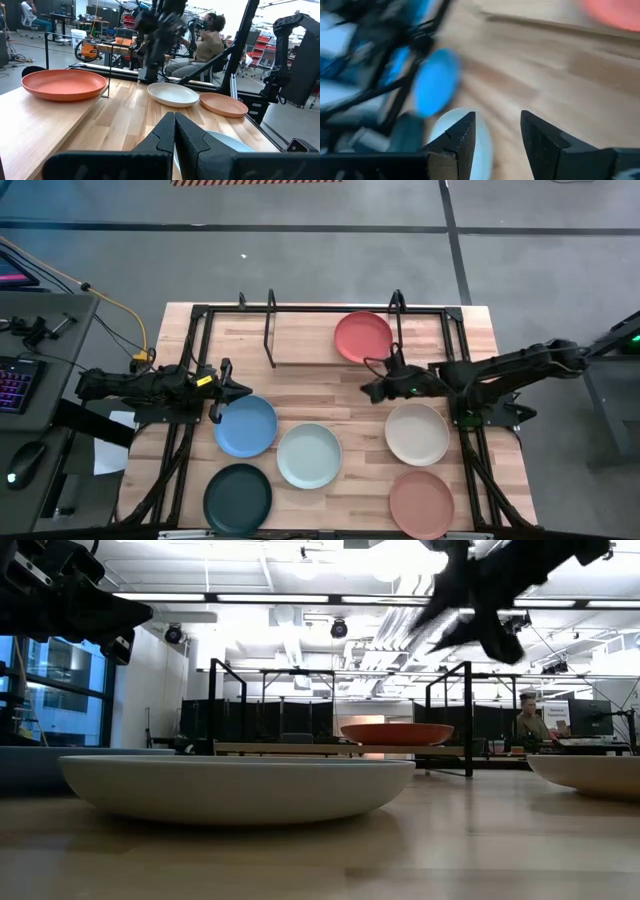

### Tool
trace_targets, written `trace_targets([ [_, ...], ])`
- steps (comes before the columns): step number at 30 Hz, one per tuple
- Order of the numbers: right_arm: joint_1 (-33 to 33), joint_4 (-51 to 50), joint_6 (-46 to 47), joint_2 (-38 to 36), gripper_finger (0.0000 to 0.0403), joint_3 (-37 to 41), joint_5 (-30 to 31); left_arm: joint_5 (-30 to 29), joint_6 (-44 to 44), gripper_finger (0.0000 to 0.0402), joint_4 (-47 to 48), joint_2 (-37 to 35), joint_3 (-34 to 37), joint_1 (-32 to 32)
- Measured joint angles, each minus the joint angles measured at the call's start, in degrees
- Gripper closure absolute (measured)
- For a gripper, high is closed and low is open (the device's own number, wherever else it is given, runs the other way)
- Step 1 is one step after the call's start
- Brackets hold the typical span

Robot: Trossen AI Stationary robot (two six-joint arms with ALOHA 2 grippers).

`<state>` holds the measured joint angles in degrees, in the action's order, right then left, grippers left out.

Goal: Place and stack plates onto a shelf
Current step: Put the blue plate on the shelf

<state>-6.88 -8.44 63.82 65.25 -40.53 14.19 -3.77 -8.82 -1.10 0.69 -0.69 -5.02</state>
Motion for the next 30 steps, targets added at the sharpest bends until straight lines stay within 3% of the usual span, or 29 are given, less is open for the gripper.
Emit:
trace_targets([
  [6,-2.77,9.64,-12.89,-0.87,0.0265,0.0,-0.89,0.0,0.0,0.0401,0.0,0.0,0.0,0.0],
  [12,-2.78,9.88,-21.88,-0.87,0.0265,0.0,-0.85,0.0,0.0,0.0401,0.0,0.0,0.0,0.0],
  [21,-2.53,10.22,-22.45,-1.24,0.0265,0.0,-1.2,0.0,0.0,0.0402,0.0,0.02,0.0,0.0],
  [28,-2.55,10.15,-25.38,-6.13,0.0265,0.0,-2.42,-0.02,-0.02,0.0401,-0.52,0.02,0.0,-0.01],
  [30,-2.53,9.46,-25.88,-7.98,0.0265,0.0,-2.4,-0.39,-1.3,0.0401,-4.64,0.09,0.0,-0.02],
])
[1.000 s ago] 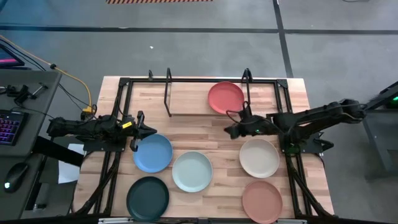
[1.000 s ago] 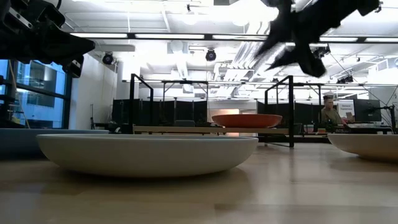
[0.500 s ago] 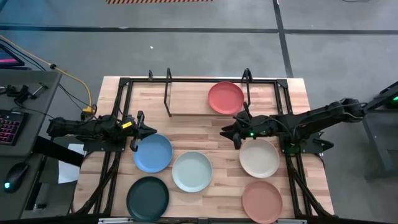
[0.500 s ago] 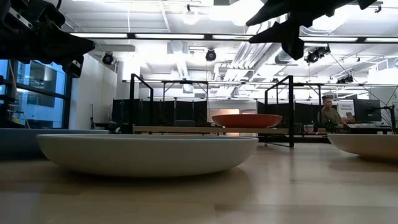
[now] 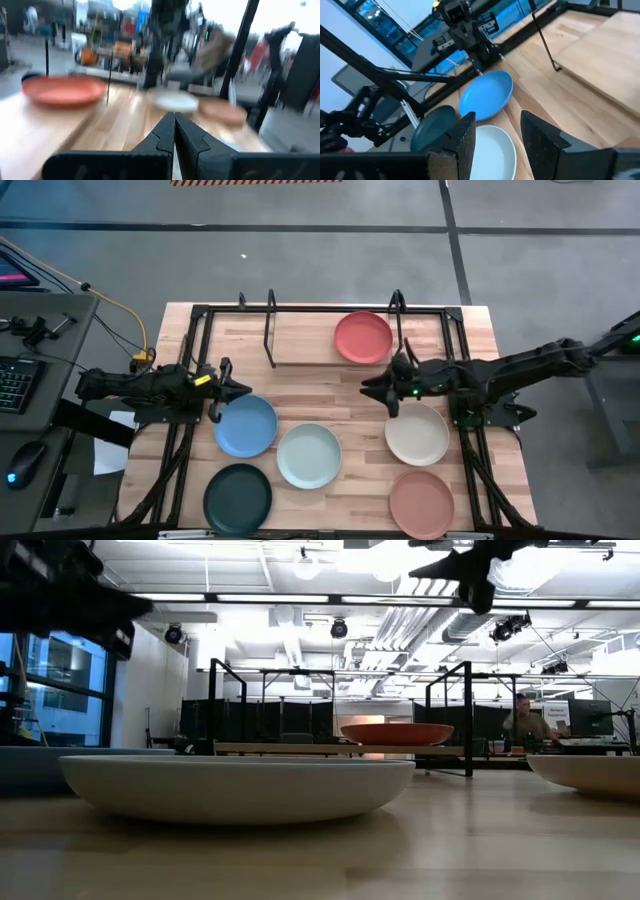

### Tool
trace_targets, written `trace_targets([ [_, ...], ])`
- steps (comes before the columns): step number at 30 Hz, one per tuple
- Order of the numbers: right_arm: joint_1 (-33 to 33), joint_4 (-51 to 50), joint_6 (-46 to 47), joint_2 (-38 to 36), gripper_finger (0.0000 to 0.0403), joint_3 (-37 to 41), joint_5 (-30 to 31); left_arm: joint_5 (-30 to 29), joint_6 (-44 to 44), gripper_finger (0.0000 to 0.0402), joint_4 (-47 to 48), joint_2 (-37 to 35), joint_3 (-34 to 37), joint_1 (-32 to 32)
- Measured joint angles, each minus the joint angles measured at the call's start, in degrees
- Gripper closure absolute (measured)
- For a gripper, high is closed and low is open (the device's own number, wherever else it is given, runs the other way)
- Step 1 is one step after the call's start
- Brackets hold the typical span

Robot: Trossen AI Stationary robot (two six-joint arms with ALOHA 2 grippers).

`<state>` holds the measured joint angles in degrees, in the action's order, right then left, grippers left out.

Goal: Place and stack plates onto a shelf
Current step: Put the blue plate on the shelf

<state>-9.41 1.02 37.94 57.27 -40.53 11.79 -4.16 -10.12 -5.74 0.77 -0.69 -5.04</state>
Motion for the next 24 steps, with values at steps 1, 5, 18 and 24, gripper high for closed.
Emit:
trace_targets([
  [1,0.0,-0.48,-0.18,-0.87,0.0265,0.0,0.0,-0.52,-1.76,0.0402,-3.44,-0.02,0.0,0.02],
  [5,0.0,-1.25,-0.51,-3.92,0.0265,0.0,0.23,-9.25,-14.71,0.0401,-20.32,-0.04,0.0,0.0],
  [18,0.02,-1.26,-3.94,-8.93,0.0265,0.0,7.61,-12.72,-17.41,0.0366,-1.14,22.25,-22.62,0.46],
  [24,0.02,-2.67,-3.94,-10.14,0.0265,0.0,7.69,-11.67,-19.05,0.03,31.11,34.72,-38.8,1.7],
])
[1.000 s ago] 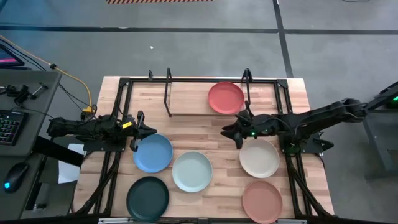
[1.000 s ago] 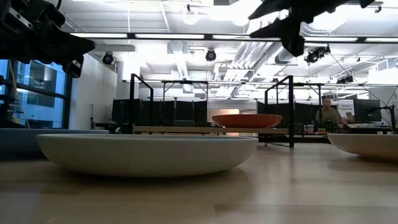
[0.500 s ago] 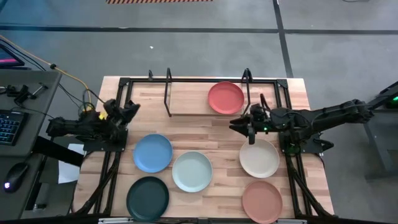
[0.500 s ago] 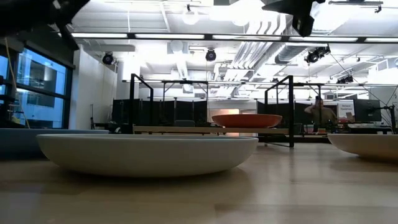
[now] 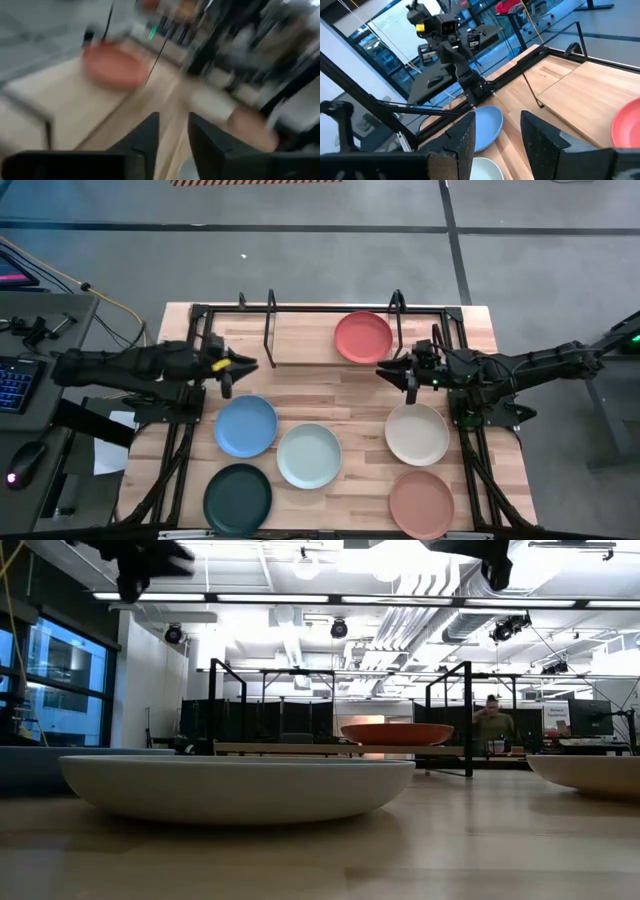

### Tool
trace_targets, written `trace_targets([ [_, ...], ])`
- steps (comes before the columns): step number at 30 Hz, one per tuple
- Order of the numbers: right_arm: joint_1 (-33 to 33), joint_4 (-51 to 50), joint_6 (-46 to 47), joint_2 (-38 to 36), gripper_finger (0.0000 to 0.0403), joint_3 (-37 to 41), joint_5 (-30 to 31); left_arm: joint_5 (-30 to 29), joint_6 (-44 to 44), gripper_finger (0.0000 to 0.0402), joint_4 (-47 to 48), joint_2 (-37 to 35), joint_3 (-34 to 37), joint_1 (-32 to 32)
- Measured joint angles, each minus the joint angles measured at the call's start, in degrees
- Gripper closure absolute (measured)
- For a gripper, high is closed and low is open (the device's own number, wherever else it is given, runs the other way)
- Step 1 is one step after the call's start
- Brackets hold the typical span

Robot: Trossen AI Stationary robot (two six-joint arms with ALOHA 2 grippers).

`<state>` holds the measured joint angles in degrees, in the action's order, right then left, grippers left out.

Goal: Place and stack plates onto a shelf
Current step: Put the blue plate on the shelf

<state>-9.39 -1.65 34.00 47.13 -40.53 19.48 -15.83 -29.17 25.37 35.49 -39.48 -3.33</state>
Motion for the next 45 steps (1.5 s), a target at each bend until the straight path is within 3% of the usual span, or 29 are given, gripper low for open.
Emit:
trace_targets([
  [5,0.0,-1.55,0.0,0.0,0.0265,0.0,1.2,6.43,-10.68,0.0252,19.9,5.99,-5.01,-0.02],
  [8,0.01,-2.4,0.0,0.02,0.0265,0.0,1.89,10.31,-18.64,0.0237,29.16,8.73,-4.23,-0.02],
  [13,0.0,-2.71,0.01,0.02,0.0265,0.0,1.99,10.49,-24.68,0.0232,39.31,13.95,-0.72,0.0],
  [21,0.0,-2.99,0.37,0.13,0.0265,0.0,2.01,13.83,-22.98,0.0231,34.33,19.64,7.29,2.68],
  [37,0.0,-3.35,0.48,0.13,0.0265,0.0,2.06,15.62,-21.08,0.0234,25.79,26.42,11.67,6.77],
  [40,0.0,-3.39,0.48,0.13,0.0265,0.0,2.24,15.62,-19.93,0.0258,25.02,26.75,11.71,6.75],
  [45,0.0,-4.44,0.46,0.13,0.0265,0.0,3.98,15.62,-19.85,0.034,23.8,27.63,11.71,6.75],
])
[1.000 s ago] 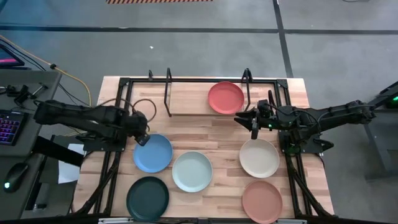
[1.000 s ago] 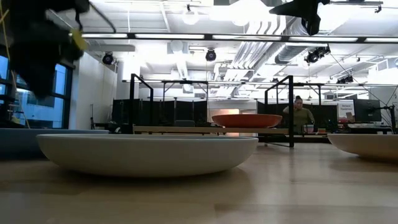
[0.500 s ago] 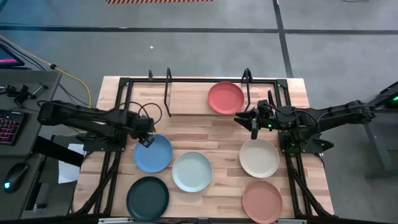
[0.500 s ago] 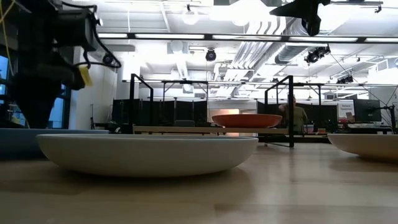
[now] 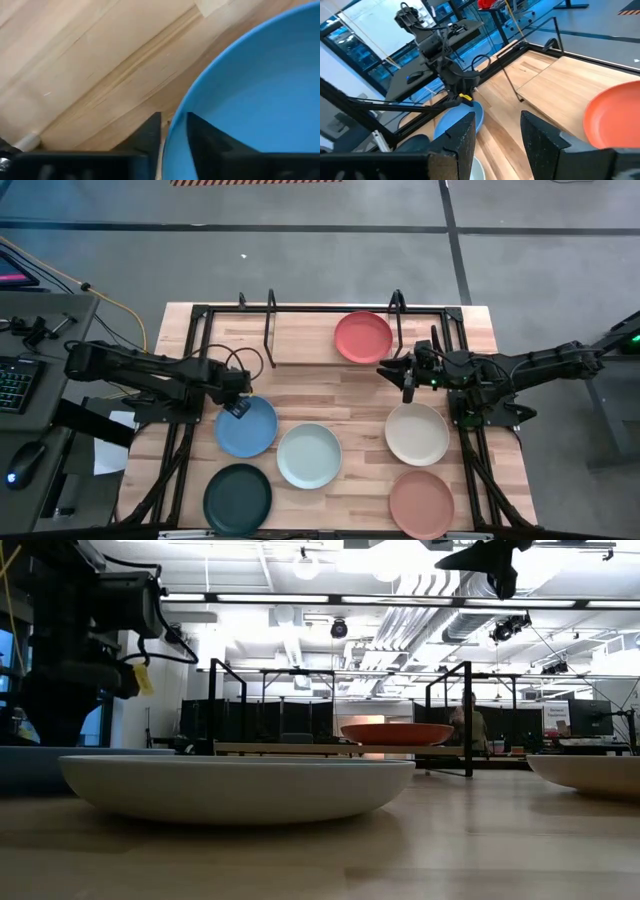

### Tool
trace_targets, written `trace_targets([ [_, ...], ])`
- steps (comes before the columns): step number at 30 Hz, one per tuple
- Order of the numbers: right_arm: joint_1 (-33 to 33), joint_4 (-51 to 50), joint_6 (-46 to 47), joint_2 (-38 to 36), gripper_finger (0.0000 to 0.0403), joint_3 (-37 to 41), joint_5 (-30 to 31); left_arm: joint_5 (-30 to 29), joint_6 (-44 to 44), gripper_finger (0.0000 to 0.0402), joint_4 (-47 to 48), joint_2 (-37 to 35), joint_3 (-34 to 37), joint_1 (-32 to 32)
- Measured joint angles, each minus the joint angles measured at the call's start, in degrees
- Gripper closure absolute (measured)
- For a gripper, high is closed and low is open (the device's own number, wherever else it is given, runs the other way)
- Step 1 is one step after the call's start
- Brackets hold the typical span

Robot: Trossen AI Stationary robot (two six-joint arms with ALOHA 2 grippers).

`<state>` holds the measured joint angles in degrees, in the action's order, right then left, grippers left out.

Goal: Place and stack plates onto a shelf
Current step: Put the blue plate on the shelf

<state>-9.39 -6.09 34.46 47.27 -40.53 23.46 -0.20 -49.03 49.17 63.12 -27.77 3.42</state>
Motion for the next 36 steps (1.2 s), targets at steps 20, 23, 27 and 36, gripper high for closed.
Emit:
trace_targets([
  [20,0.0,-0.55,0.15,0.02,0.0265,0.0,0.53,-8.78,-12.73,0.04,3.01,-4.57,-17.84,-6.08],
  [23,0.0,-0.56,0.1,0.02,0.0265,0.0,0.55,-16.03,-20.21,0.0401,-1.57,-1.92,-19.47,-9.86],
  [27,0.0,-0.74,0.0,0.02,0.0265,0.0,0.67,-27.78,-32.25,0.0401,-12.95,2.62,-19.53,-15.49],
  [36,0.0,-1.66,-0.44,0.02,0.0265,0.02,1.38,-42.2,-65.73,0.0401,-17.34,15.77,-19.52,-21.89],
])
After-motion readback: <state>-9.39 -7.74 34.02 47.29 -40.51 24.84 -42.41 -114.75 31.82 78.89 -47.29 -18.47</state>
